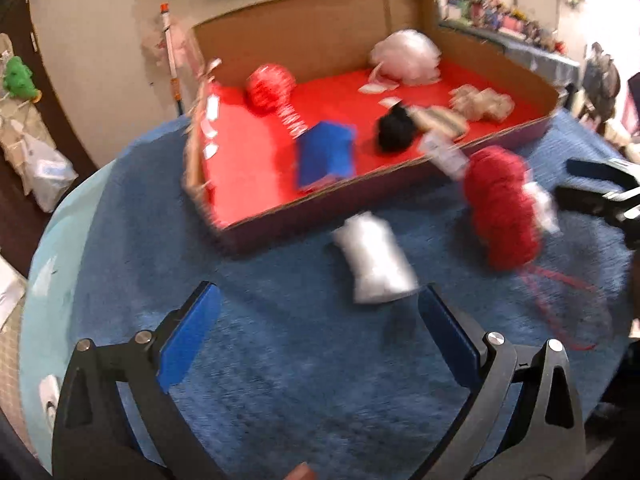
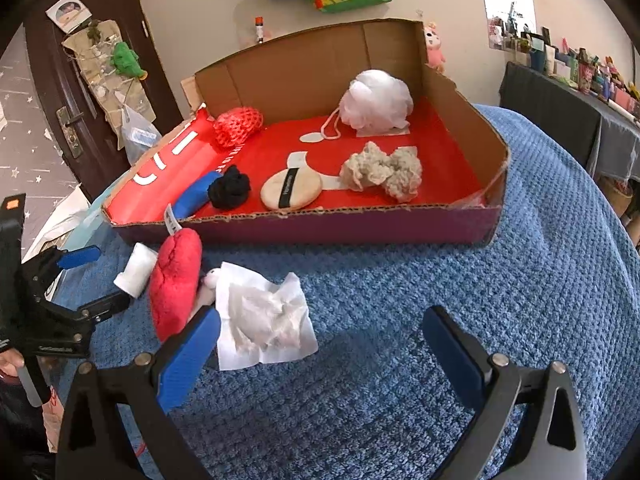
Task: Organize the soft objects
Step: 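Grasp the white cylindrical item with the left tool while the right tool grasps the white tissue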
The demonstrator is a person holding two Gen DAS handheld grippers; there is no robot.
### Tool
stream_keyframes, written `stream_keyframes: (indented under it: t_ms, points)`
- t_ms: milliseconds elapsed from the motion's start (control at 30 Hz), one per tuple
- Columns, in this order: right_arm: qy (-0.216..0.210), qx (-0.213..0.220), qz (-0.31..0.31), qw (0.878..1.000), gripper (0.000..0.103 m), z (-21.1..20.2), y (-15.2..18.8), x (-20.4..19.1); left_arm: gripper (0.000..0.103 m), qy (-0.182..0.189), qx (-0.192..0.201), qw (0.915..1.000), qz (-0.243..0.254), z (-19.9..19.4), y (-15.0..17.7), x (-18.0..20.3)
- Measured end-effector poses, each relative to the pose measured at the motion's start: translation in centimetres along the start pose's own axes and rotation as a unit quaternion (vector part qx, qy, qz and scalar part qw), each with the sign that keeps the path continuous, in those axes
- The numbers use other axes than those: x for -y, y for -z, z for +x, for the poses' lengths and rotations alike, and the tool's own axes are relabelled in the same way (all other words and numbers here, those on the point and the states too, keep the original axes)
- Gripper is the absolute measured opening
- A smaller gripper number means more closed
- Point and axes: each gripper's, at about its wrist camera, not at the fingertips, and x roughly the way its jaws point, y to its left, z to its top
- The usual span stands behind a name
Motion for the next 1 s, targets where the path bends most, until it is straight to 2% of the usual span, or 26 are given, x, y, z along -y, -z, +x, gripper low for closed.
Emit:
stream_keyframes:
  t_ms: [133,233,333,433,533,633,667,700,733,767,800,867,900,1000]
  points:
    - [-0.005,0.002,-0.013,1.0,0.103,-0.1,0.0,-0.5,0.101,0.029,0.016,0.9993,-0.014,0.0,-0.8,1.0]
    - [-0.014,-0.002,-0.021,1.0,0.103,-0.1,0.1,-0.7,0.101,0.046,0.009,0.9979,-0.045,1.2,-1.5,0.7]
    - [-0.02,-0.009,-0.028,0.999,0.103,0.3,0.0,-1.0,0.1,0.048,-0.006,0.9961,-0.074,2.8,-1.8,0.2]
    - [-0.013,-0.018,-0.035,0.999,0.101,0.9,-0.2,-1.4,0.093,0.055,-0.015,0.9946,-0.087,3.3,-1.4,0.3]
    - [-0.011,-0.025,-0.035,0.999,0.095,1.5,-0.4,-1.4,0.085,0.044,-0.018,0.9949,-0.089,3.6,-1.0,0.7]
    - [-0.018,-0.037,-0.031,0.999,0.088,2.0,-0.4,-1.3,0.08,0.056,-0.015,0.9938,-0.095,3.4,-0.8,0.9]
    - [-0.021,-0.036,-0.03,0.999,0.084,2.0,-0.4,-1.3,0.072,0.062,-0.012,0.9935,-0.094,3.3,-0.8,1.0]
    - [-0.025,-0.034,-0.03,0.999,0.073,2.0,-0.4,-1.2,0.062,0.068,-0.008,0.9934,-0.091,3.2,-0.8,1.1]
    - [-0.031,-0.033,-0.03,0.999,0.068,2.0,-0.4,-1.2,0.056,0.067,-0.004,0.9938,-0.088,3.0,-0.8,1.3]
    - [-0.037,-0.033,-0.031,0.998,0.059,2.0,-0.4,-1.2,0.043,0.069,0.0,0.9938,-0.087,2.8,-0.8,1.4]
    - [-0.041,-0.032,-0.031,0.998,0.045,1.9,-0.3,-1.2,0.031,0.077,0.004,0.9931,-0.088,2.6,-0.7,1.5]
    - [-0.048,-0.033,-0.035,0.998,0.031,1.8,-0.1,-1.3,0.026,0.09,0.01,0.9911,-0.097,2.4,-0.6,1.4]
    - [-0.047,-0.033,-0.037,0.998,0.028,1.8,-0.1,-1.4,0.018,0.094,0.013,0.9905,-0.099,2.3,-0.6,1.4]
    - [-0.048,-0.012,-0.045,0.998,0.026,0.8,0.1,-1.7,0.016,0.1,0.031,0.9888,-0.107,1.2,-0.6,1.2]
